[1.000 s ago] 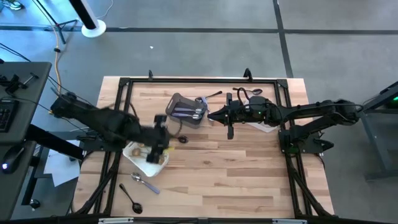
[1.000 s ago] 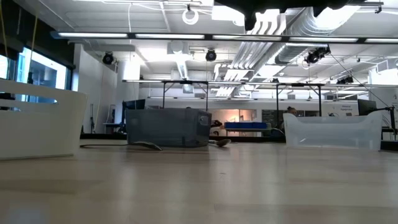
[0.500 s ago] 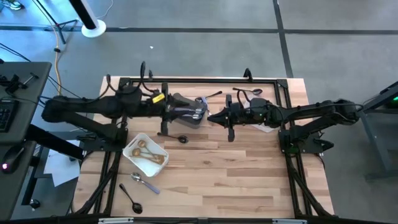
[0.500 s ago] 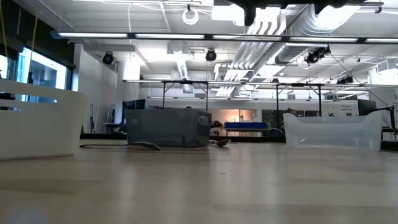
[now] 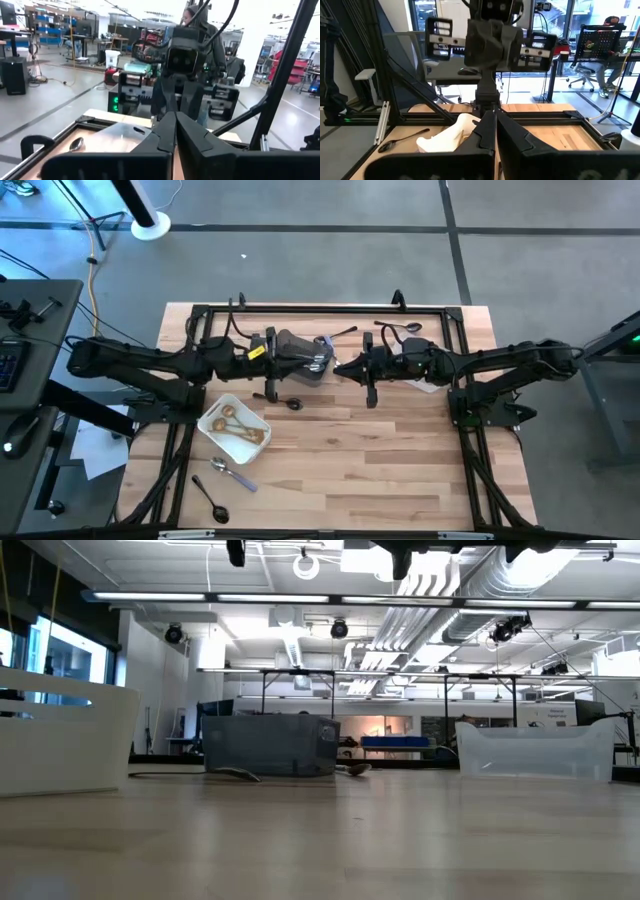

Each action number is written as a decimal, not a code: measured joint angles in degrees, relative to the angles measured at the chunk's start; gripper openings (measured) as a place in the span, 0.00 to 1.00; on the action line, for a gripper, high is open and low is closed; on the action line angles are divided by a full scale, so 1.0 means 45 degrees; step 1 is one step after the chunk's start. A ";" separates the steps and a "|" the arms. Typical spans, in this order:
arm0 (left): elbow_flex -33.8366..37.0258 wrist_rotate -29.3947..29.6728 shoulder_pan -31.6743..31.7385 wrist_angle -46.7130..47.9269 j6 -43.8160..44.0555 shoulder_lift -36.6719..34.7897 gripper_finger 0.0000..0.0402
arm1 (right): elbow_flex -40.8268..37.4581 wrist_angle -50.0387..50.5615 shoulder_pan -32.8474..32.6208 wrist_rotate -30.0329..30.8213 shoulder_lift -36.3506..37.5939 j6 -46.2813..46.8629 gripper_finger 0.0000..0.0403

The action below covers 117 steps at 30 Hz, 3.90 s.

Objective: Sort silverware by color (type)
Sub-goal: Put the top right black spoon into the transparent bin

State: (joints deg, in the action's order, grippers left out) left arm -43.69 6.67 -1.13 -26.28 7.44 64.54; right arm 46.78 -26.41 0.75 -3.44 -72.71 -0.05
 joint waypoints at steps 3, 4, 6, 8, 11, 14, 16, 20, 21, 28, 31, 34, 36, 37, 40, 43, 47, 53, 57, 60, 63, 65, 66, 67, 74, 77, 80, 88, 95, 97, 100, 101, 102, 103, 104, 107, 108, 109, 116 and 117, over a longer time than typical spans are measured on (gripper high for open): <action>-0.0018 0.0006 0.0000 -0.0124 -0.0008 0.0004 0.00 | 0.0000 0.0000 0.0000 0.0000 -0.0003 0.0000 0.00; -0.0025 0.0006 0.0000 -0.0167 -0.0035 0.0023 0.00 | 0.0000 0.0001 0.0000 0.0000 0.0000 0.0000 0.00; -0.0023 0.0006 0.0000 -0.0130 -0.0112 0.0062 0.00 | 0.0000 0.0000 0.0000 0.0000 0.0000 0.0000 0.00; -0.0023 0.0011 0.0000 -0.0171 -0.0112 0.0111 0.00 | 0.0000 0.0000 0.0000 0.0000 0.0000 0.0000 0.00; -0.0023 0.0011 0.0000 -0.0096 -0.0115 0.0168 0.00 | 0.0000 0.0000 0.0000 0.0000 0.0000 0.0000 0.00; -0.0023 0.0011 0.0000 -0.0140 -0.0112 0.0250 0.00 | 0.0000 -0.0003 0.0000 0.0000 0.0000 0.0000 0.00; -0.0018 0.0016 0.0000 -0.0083 -0.0112 0.0265 0.00 | 0.0000 0.0000 0.0000 0.0000 0.0000 0.0000 0.00; -0.0018 0.0016 0.0000 -0.0117 -0.0064 0.0260 0.00 | 0.0000 0.0000 0.0000 0.0000 0.0000 0.0000 0.00; -0.0018 0.0016 0.0000 -0.0117 -0.0046 0.0260 0.00 | 0.0000 0.0000 0.0000 0.0000 0.0000 0.0000 0.00; -0.0018 0.0021 0.0000 -0.0133 -0.0044 0.0260 0.00 | 0.0000 -0.0004 0.0000 0.0000 0.0000 0.0001 0.00; -0.0018 0.0021 0.0000 -0.0128 -0.0042 0.0260 0.00 | 0.0000 0.0000 0.0000 0.0000 0.0000 0.0000 0.00; -0.0018 0.0021 0.0000 -0.0127 -0.0034 0.0260 0.00 | 0.0000 0.0000 0.0000 0.0002 0.0000 0.0000 0.00; -0.0018 0.0023 0.0000 -0.0127 -0.0034 0.0260 0.00 | 0.0000 0.0000 0.0000 0.0005 0.0000 0.0001 0.00; -0.0018 0.0023 0.0000 -0.0127 -0.0034 0.0260 0.00 | 0.0000 0.0000 0.0000 0.0005 0.0000 0.0000 0.00; -0.0018 0.0023 0.0000 -0.0127 -0.0034 0.0260 0.00 | 0.0000 0.0000 0.0000 0.0005 0.0000 0.0000 0.00; -0.0018 0.0072 0.0000 -0.0117 -0.0029 0.0260 0.00 | 0.0000 0.0000 0.0000 0.0005 0.0000 0.0003 0.00; -0.0018 0.0352 0.0000 -0.0112 -0.0029 0.0260 0.00 | 0.0000 0.0000 0.0000 0.0005 0.0000 0.0001 0.00; -0.0018 0.0356 0.0010 -0.0112 -0.0029 0.0260 0.00 | 0.0000 0.0000 0.0000 0.0005 0.0000 0.0000 0.00; -0.0018 0.0356 0.0010 -0.0112 -0.0029 0.0260 0.00 | 0.0000 0.0000 0.0000 0.0005 0.0000 0.0000 0.00; -0.0018 0.0356 0.0010 -0.0112 -0.0028 0.0260 0.00 | 0.0000 0.0000 0.0000 0.0005 0.0000 0.0002 0.00; -0.0018 0.0356 0.0010 -0.0112 -0.0029 0.0260 0.00 | 0.0000 0.0000 0.0000 0.0005 0.0000 0.0003 0.00; -0.0018 0.0356 0.0010 -0.0112 -0.0029 0.0260 0.00 | 0.0000 0.0000 0.0000 0.0005 0.0000 0.0000 0.00; -0.0018 0.0356 0.0010 -0.0112 -0.0029 0.0260 0.00 | 0.0000 0.0000 0.0000 0.0005 0.0000 0.0004 0.00; -0.0018 0.0360 0.0010 -0.0112 -0.0029 0.0260 0.00 | 0.0000 0.0000 0.0000 0.0005 0.0000 0.0005 0.00; -0.0018 0.0701 0.0019 0.0121 -0.0024 0.0260 0.00 | 0.0000 0.0005 0.0000 0.0005 0.0000 0.0005 0.00; -0.0018 0.0711 0.0019 0.0231 -0.0024 0.0260 0.00 | 0.0000 0.0005 0.0000 0.0005 0.0000 0.0010 0.00; -0.0018 0.0711 0.0019 0.0230 0.0060 0.0260 0.00 | 0.0000 0.0005 0.0000 0.0005 0.0000 0.0014 0.00; -0.0018 0.0706 0.0019 0.0174 0.0234 0.0260 0.00 | 0.0000 0.0002 -0.0005 0.0005 0.0001 0.1886 0.00; -0.0023 0.0865 0.0019 0.0170 -0.0948 0.0260 0.00 | 0.0000 -0.0619 -0.0010 0.1673 0.0005 0.2288 0.00; -0.0023 0.1059 0.0019 0.0197 -0.1191 0.0260 0.00 | 0.0000 -0.1156 0.0029 0.2834 0.0005 0.2286 0.00; -0.0023 0.1407 0.0019 0.0228 -0.1691 0.0260 0.00 | 0.0000 -0.1874 0.0250 0.4157 0.0010 0.2591 0.00; -0.0027 0.1497 0.0019 0.0224 -0.1828 0.0260 0.00 | 0.0000 -0.1928 0.0384 0.4484 0.0010 0.2736 0.00; -0.0026 0.1564 0.0019 0.0223 -0.1921 0.0260 0.00 | 0.0003 -0.1900 0.0544 0.4809 0.0010 0.2944 0.00; -0.0025 0.1642 0.0019 0.0223 -0.2013 0.0260 0.00 | 0.0051 -0.1726 0.0750 0.5096 0.0010 0.3184 0.00; -0.0025 0.1706 0.0019 0.0223 -0.2038 0.0260 0.00 | 0.0149 -0.1438 0.1024 0.5248 0.0010 0.3401 0.00; -0.0028 0.1901 0.0068 0.0241 -0.2045 0.0260 0.00 | 0.0641 0.0074 0.2064 0.5314 -0.0001 0.3987 0.00; -0.0028 0.2007 0.0093 0.0252 -0.2045 0.0260 0.00 | 0.0846 0.0785 0.2494 0.5309 -0.0017 0.4230 0.00; -0.0028 0.2123 0.0103 0.0252 -0.2045 0.0260 0.00 | 0.1061 0.1573 0.2960 0.5310 -0.0019 0.4534 0.00; -0.0028 0.3643 0.0540 0.0258 -0.1945 0.0260 0.00 | 0.2068 0.6162 0.7401 0.3353 -0.0029 0.5464 0.00; -0.0028 0.3837 0.0600 0.0262 -0.1758 0.0260 0.00 | 0.2099 0.6467 0.8095 0.2627 -0.0029 0.5439 0.00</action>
State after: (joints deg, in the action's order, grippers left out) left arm -43.81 23.94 1.57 -25.10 -0.47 65.71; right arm 56.23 2.69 37.18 8.38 -72.84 24.42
